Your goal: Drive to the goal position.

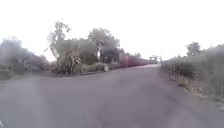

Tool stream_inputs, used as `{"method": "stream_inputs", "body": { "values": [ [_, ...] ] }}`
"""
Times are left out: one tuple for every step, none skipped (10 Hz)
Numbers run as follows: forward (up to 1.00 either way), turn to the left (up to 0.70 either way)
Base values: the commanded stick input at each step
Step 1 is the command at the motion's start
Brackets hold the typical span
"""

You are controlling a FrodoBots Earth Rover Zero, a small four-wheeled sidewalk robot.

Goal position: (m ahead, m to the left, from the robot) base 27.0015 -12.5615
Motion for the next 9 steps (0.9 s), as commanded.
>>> {"method": "stream_inputs", "body": {
  "values": [
    [0.7, -0.14],
    [0.7, -0.14],
    [0.7, -0.14],
    [0.7, -0.14],
    [0.7, -0.14],
    [0.7, -0.14],
    [0.7, -0.14],
    [0.7, -0.14],
    [0.7, -0.14]
  ]
}}
